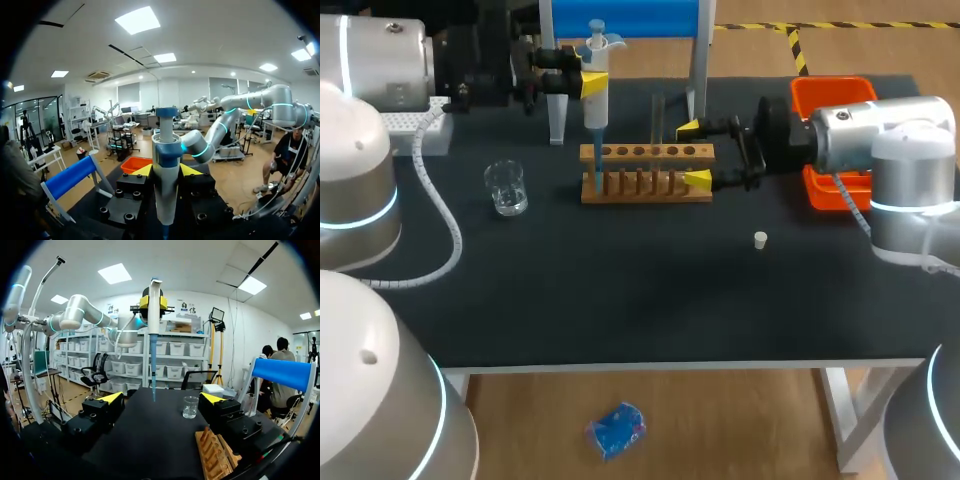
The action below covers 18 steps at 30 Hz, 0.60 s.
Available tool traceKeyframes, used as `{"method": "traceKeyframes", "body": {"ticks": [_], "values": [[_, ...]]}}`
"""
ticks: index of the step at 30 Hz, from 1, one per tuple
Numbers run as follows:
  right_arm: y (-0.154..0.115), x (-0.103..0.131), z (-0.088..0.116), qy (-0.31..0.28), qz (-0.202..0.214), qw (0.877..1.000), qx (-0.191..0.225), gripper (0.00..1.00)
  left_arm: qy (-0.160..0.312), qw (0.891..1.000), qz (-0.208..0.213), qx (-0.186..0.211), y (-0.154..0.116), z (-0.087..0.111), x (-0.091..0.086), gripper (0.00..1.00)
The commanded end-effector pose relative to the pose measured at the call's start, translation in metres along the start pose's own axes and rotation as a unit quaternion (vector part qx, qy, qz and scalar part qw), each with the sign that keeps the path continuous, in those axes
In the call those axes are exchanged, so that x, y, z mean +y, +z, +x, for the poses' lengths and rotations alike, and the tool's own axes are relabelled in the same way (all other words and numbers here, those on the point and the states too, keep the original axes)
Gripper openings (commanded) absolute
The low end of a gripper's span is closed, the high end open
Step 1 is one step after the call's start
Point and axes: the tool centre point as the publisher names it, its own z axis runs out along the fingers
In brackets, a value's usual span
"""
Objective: Invert the test tube, pick up the pipette, mount the tip to pipette, aspirate from beaker and dispense into the tube, eject the tip, return the pipette, and cap with the stopper.
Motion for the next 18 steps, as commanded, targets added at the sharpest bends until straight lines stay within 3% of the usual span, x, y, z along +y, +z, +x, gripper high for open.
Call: {"method": "traceKeyframes", "body": {"ticks": [1,4,11,18], "values": [[0.0,0.0,0.0,0.0,0.001,1.0,0.0,1.0,0.0,1.0,0.001,-0.002,0.0,0.001,0.0,0.0],[-0.001,0.0,0.004,0.004,0.003,1.0,-0.005,1.0,0.0,1.0,0.001,-0.002,0.0,0.001,0.0,0.0],[0.002,-0.002,0.011,-0.026,0.05,0.998,-0.028,1.0,0.0,1.0,0.003,-0.003,-0.002,0.0,0.002,0.0],[0.015,-0.002,0.016,-0.025,0.06,0.997,-0.029,1.0,0.005,0.999,0.016,-0.032,-0.035,-0.011,0.023,0.0]]}}
